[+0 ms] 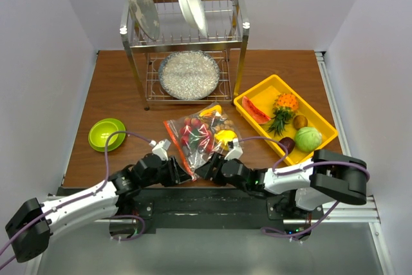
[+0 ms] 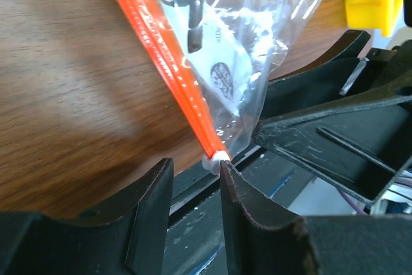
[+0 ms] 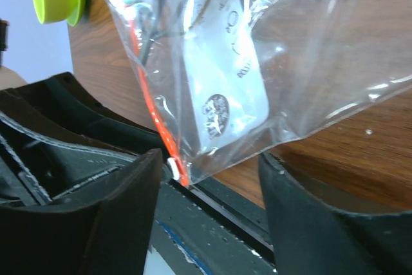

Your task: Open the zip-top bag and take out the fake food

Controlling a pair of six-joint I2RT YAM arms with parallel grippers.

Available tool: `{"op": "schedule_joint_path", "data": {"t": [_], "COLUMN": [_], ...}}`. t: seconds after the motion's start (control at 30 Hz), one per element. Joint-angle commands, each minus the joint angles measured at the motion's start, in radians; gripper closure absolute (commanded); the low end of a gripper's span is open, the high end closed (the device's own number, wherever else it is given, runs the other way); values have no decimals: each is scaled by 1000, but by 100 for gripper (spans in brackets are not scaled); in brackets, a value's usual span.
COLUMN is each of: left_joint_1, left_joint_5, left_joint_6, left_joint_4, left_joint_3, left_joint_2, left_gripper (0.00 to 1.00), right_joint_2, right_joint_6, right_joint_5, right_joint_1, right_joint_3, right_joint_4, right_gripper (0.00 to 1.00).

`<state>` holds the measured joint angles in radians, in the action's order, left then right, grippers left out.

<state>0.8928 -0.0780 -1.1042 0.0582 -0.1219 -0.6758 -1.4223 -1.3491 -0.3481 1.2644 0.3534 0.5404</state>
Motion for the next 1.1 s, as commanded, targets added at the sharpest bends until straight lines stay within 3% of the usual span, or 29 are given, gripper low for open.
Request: {"op": "schedule_joint_path", "data": {"t": [0.0, 0.27, 0.47, 0.63, 0.9, 1.07], "left_joint_1": [9, 12, 14, 14, 14, 15], "left_joint_5": [-42, -45, -40, -40, -40, -16], "left_joint_6": [-52, -79, -80, -83, -88, -102], "left_joint_4": [-132, -211, -274, -305, -313, -296], "left_joint_3": [34, 54, 65, 74, 76, 85], "left_joint_2": [-5, -22, -57, -76, -80, -62], "left_gripper": [60, 60, 65, 71, 86, 87], "right_joint_2": [-10, -18, -46, -44, -27, -29], "right_joint_6": [-19, -12, -10, -9, 2, 24], "right_joint_5": [-29, -14, 0, -2, -11, -3], "right_joint_1": [3, 3, 3, 4, 3, 4], "right_joint_3": [38, 61, 75, 76, 78, 84], "right_joint_4": [29, 1, 1, -14, -43, -39], "right_gripper": [42, 63, 72, 79, 99, 100]}}
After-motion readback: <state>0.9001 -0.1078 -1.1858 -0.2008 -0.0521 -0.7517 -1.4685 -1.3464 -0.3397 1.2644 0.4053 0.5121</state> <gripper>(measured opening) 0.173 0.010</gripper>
